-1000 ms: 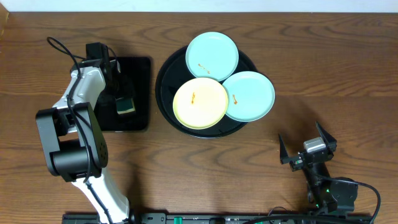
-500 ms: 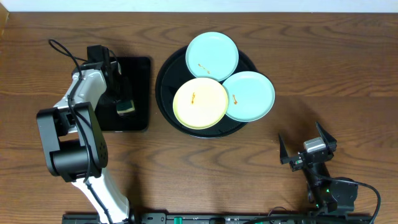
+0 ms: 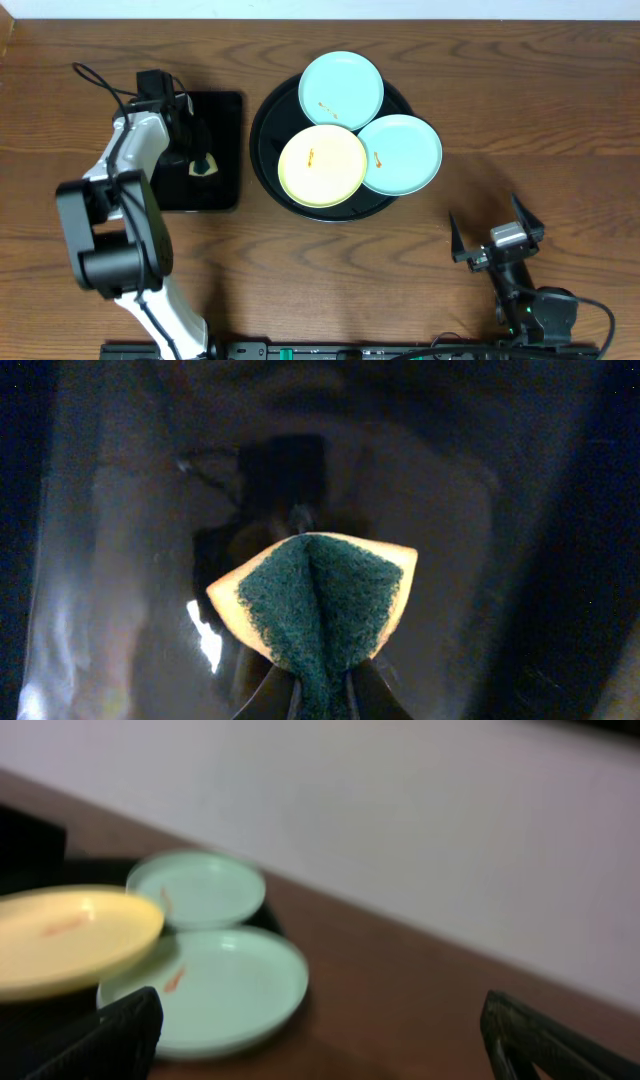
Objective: Clean dirty plates on tray and stack at the side
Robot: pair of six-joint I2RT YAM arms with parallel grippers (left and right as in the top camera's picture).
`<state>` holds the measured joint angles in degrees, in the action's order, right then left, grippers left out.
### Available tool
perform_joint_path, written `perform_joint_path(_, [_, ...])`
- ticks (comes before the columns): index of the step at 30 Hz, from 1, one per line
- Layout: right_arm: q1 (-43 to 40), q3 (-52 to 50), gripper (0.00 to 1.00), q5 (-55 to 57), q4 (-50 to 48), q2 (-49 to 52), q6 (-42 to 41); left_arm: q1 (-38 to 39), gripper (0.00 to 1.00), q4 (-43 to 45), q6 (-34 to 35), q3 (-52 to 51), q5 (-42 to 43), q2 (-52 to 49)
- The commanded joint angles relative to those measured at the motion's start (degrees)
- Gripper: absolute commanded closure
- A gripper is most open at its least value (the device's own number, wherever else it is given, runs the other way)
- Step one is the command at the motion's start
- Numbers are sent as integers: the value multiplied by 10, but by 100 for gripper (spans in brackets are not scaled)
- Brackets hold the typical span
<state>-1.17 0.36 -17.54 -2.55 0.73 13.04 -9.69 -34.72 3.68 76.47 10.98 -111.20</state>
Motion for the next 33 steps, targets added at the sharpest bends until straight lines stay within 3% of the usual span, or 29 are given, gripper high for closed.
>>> perform_joint_path(1, [-8, 5, 1, -38, -16, -2, -2, -3, 92, -11, 11, 3, 29, 96])
perform_joint_path(6, [-8, 83, 1, -38, 120, 9, -79, -3, 92, -28, 11, 3, 27, 206])
perform_joint_path(11, [-8, 212, 1, -39, 222, 96, -88, -3, 92, -52, 11, 3, 27, 272])
perform_joint_path(15, [-8, 379, 1, -49, 317, 243, -100, -3, 92, -99, 11, 16, 28, 276])
perform_joint_path(21, [-8, 690, 1, -64, 591, 506, -103, -3, 92, -160, 10, 40, 67, 256])
perform_joint_path(25, [-8, 810, 1, -116, 691, 619, -132, -3, 92, -173, -10, 40, 121, 254])
perform_joint_path(27, [-7, 835, 1, -194, 708, 653, -121, -4, 91, -177, -11, 40, 132, 254])
perform_joint_path(28, [-3, 838, 19, -221, 708, 665, -117, -6, 92, -181, -10, 40, 132, 254])
perform_joint_path(30, [11, 838, 36, -215, 708, 683, -117, -13, 92, -191, -5, 40, 130, 250])
perform_joint_path(33, [60, 838, 36, -134, 706, 705, -135, -27, 92, -192, -2, 40, 130, 238])
